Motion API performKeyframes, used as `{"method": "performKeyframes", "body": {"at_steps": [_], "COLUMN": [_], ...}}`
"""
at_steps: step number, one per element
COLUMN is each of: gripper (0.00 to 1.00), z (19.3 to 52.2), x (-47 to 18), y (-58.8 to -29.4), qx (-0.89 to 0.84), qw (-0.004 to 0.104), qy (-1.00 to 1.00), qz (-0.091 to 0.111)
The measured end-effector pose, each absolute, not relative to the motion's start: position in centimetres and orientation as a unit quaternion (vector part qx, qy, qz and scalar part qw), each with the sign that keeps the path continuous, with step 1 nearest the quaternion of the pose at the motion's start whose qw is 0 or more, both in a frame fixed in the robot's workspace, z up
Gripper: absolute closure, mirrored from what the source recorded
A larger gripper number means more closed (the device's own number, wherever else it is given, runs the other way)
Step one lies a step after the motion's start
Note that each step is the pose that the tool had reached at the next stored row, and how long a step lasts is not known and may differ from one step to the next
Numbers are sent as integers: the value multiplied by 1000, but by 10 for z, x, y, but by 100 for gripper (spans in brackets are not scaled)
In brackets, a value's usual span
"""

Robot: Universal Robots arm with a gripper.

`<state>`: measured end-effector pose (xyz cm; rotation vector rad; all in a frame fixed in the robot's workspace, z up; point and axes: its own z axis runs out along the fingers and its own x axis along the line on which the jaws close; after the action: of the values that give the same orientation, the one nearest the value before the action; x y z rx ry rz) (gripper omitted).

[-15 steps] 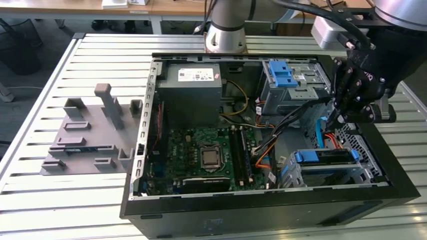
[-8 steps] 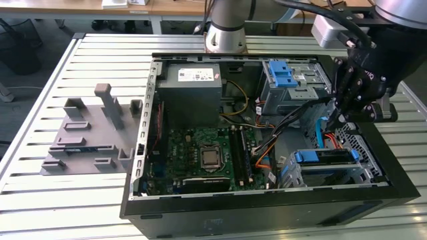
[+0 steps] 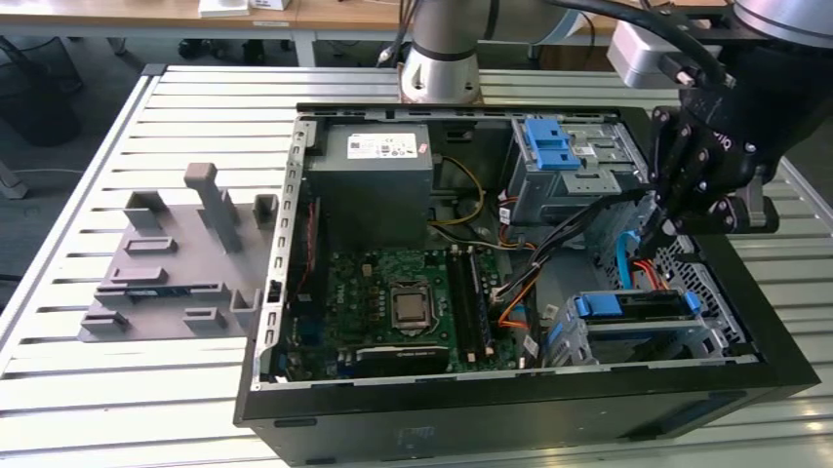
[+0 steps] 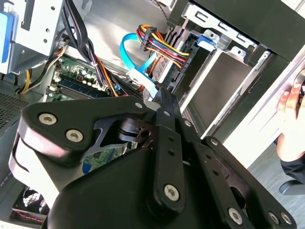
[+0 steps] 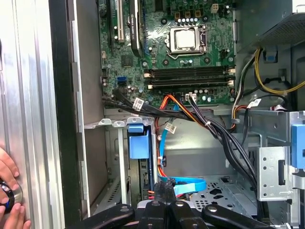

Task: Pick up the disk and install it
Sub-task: 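Insert the second disk wire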

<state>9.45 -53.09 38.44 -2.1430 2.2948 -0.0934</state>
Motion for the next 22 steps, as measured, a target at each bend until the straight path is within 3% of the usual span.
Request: {"method": "performKeyframes", "body": {"at_steps": [22], "gripper": [89], "z": [379], "x": [94], "y": [-529], "qx": [-682], "qw": [1], "qy": [730], "qz": [-35]}}
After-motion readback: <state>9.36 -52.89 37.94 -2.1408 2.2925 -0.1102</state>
